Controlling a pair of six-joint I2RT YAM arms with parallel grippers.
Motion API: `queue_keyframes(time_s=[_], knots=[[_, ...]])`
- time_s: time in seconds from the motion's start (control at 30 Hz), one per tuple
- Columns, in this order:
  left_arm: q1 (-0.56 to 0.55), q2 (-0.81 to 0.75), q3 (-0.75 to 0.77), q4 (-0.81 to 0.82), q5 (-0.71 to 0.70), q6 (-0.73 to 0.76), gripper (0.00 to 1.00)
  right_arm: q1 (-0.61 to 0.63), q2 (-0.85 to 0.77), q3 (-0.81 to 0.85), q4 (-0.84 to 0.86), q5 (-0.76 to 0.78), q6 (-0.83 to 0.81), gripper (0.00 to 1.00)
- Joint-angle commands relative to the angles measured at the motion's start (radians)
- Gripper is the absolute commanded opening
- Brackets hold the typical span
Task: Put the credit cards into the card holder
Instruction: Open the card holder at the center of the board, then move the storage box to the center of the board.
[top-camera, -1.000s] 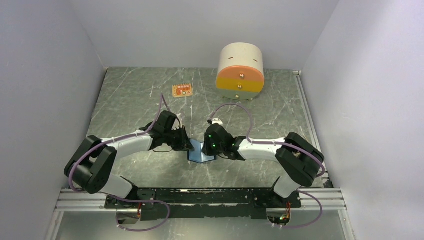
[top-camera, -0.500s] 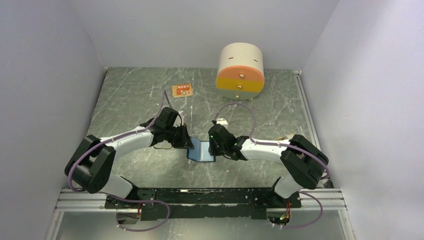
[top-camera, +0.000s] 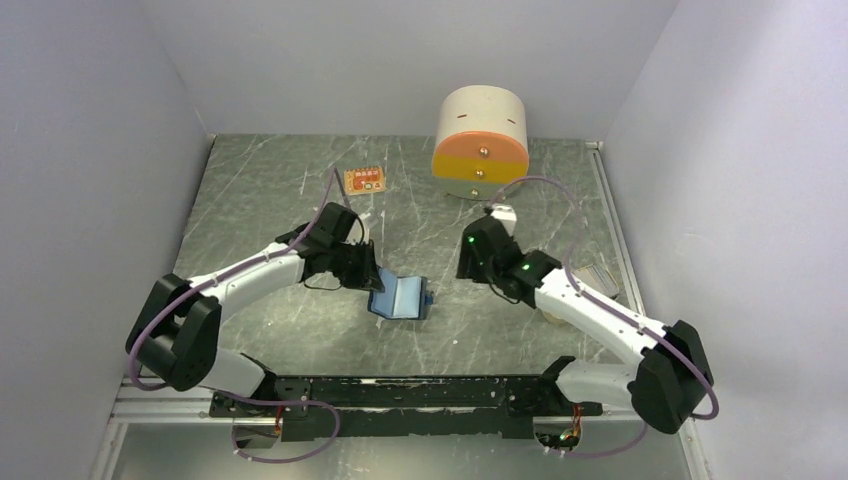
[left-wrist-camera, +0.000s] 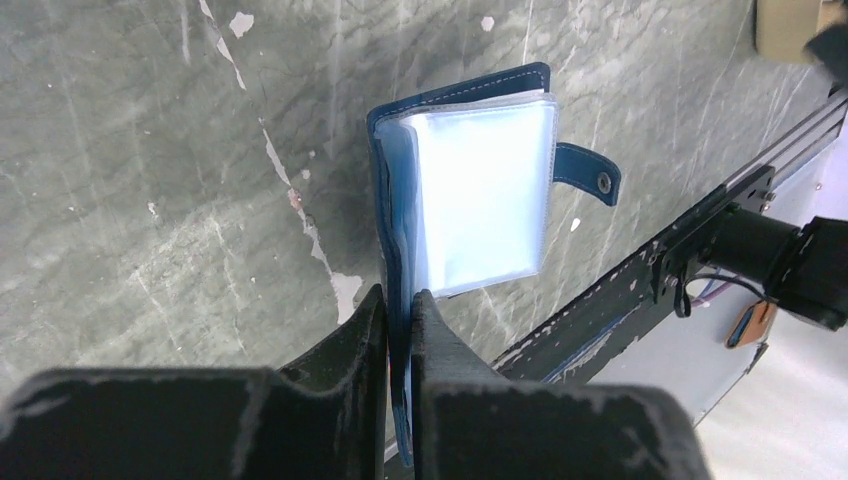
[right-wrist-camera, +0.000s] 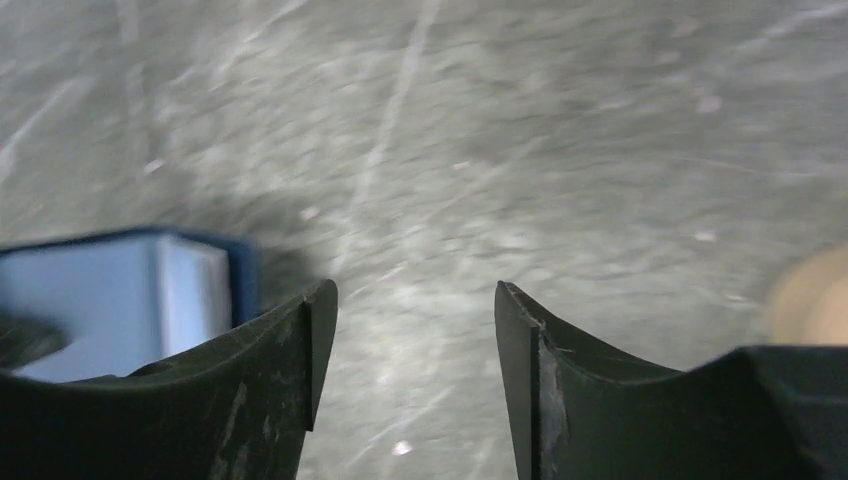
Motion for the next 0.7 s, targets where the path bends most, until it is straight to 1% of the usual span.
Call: queue_keyframes(time_s=[0.0, 0.03, 0.1, 0.23, 0.3, 0.53, 0.67], knots=[[0.003, -0.049, 0.023, -0.041, 0.03, 0.06, 0.09, -0.151, -0.026, -0.01, -0.128, 0.037, -0.056, 0.66], [0.003, -0.06, 0.02, -0.038, 0.044, 0.061, 0.09, -0.17, -0.028, -0.017, -0.123, 0.041, -0.067, 0.69], [0.003, -0.084, 0.016, -0.044, 0.053, 0.065, 0.09, -0.25, -0.016, -0.024, -0.123, 0.043, -0.073, 0.76], [0.005, -0.13, 0.018, -0.094, 0.013, 0.09, 0.09, -0.37, 0.018, -0.059, -0.089, 0.006, -0.076, 0.82], [0.005, -0.146, 0.013, -0.108, -0.012, 0.096, 0.09, -0.409, 0.033, -0.075, -0.074, 0.003, -0.068, 0.84], [0.005, -0.155, 0.007, -0.096, -0.005, 0.092, 0.09, -0.508, 0.067, -0.123, -0.057, -0.01, -0.026, 0.84], [0.006, -0.15, 0.013, -0.1, -0.012, 0.095, 0.09, -0.536, 0.051, -0.145, -0.059, 0.034, 0.009, 0.84]])
